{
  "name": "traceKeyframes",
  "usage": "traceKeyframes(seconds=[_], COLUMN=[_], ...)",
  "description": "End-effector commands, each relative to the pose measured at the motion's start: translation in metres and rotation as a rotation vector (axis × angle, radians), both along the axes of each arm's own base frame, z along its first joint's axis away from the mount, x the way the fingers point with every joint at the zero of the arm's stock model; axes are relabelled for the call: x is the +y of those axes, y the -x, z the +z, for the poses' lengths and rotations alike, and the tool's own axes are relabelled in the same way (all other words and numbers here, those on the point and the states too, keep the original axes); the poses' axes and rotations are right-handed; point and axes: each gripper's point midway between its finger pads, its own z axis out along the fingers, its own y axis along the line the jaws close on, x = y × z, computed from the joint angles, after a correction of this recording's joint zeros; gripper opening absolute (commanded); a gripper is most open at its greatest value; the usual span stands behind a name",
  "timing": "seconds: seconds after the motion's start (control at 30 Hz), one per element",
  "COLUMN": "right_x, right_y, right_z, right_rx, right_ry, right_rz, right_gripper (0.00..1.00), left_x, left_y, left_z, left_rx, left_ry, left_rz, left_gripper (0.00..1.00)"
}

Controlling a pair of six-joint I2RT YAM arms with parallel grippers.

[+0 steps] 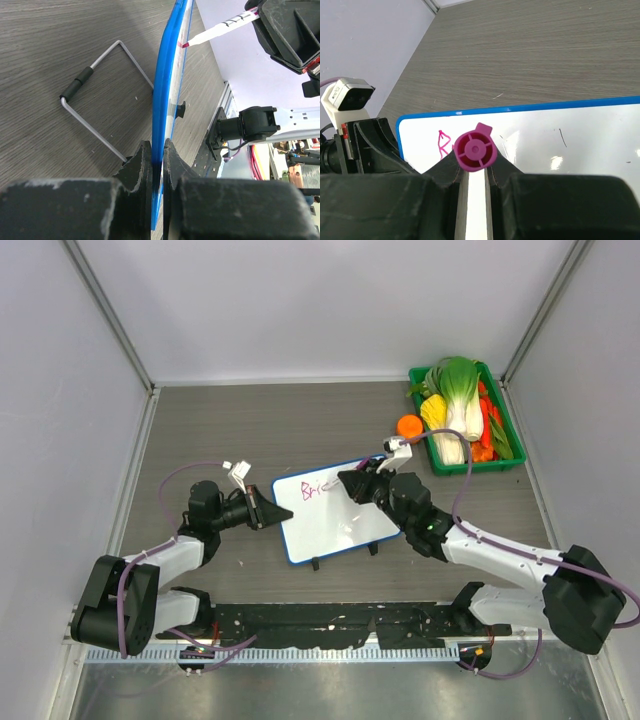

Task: Write a sentence on the whiteboard
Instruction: Write with the whiteboard marker on the whiteboard.

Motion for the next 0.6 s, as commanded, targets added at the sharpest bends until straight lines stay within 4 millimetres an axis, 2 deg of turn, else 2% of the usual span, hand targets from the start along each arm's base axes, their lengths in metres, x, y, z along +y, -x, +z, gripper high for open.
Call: traceKeyframes(seconds=[0.0,0.27,0.57], right_x=[-0.009,-0.014,-0.01], right_y=[0.003,-0.001,-0.011], right_z=[-0.002,0.0,0.023], right_rx=[-0.005,-0.013,-0.058], right_ry=[0.016,0.019,-0.004], right_rz=[-0.016,-0.053,-0.074], right_gripper=[0.01,0.01,0.01], left_x=[0.01,0.01,0.011], left_y=[-0.01,-0.011,-0.01], left_z=[-0.021,-0.02,-0.02], left_rx=[-0.001,-0.003,-0.003], left_ry=[-0.089,-0.089,-0.089], left_rz=[0.067,0.069,0.07], left_gripper=[0.0,0.0,0.0])
